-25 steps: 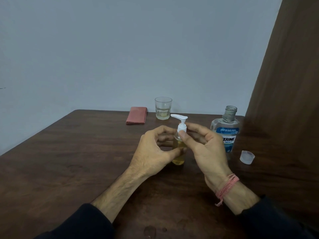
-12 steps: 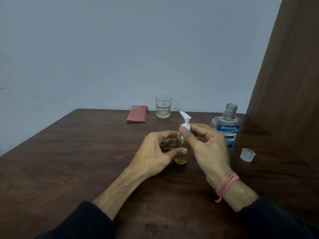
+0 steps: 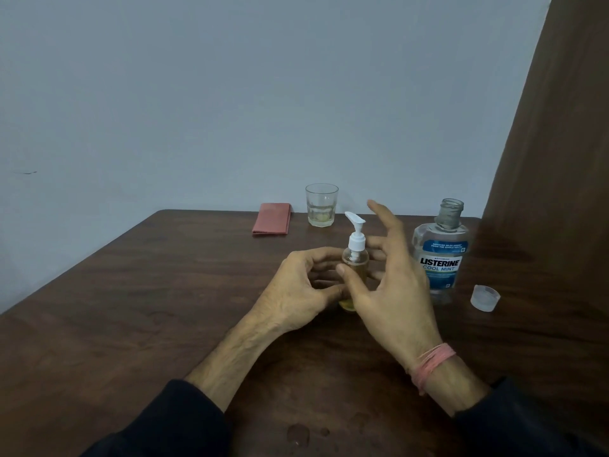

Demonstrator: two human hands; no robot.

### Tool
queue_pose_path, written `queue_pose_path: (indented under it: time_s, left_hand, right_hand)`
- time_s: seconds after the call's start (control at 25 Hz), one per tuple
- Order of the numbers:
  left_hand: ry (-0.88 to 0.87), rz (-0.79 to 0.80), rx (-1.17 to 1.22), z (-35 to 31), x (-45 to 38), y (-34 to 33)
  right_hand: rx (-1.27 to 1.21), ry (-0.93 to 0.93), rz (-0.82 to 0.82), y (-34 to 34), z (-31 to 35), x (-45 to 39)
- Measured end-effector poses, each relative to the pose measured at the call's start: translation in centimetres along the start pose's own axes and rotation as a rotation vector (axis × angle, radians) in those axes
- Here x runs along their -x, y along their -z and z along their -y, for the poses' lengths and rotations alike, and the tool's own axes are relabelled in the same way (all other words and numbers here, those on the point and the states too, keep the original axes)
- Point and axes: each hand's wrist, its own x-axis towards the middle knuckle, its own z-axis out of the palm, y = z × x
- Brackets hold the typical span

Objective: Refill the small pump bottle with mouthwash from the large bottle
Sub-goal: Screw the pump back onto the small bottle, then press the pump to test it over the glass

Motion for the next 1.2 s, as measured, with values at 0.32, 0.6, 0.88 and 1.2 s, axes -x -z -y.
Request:
queue_pose_path:
  time_s: [0.32, 0.6, 0.88, 1.2]
  left_hand:
    - [0.23, -0.113, 0.133, 3.1, -5.7, 3.7]
    - [0.239, -0.422, 0.059, 3.1, -14.6, 0.7]
    - [0.307, -0.525, 0.089, 6.9, -22.1, 1.5]
    - [0.156, -0.404, -0.198, 3.4, -11.8, 3.0]
  right_hand:
    - [0.088, 0.099, 0.0, -0.4, 0.0, -0.3]
    - [0.163, 0.158, 0.026, -1.5, -1.4, -1.2]
    - [0.147, 0.245, -0.007, -2.1, -2.6, -1.2]
    - [0.073, 0.28, 0.04, -2.1, -2.3, -0.8]
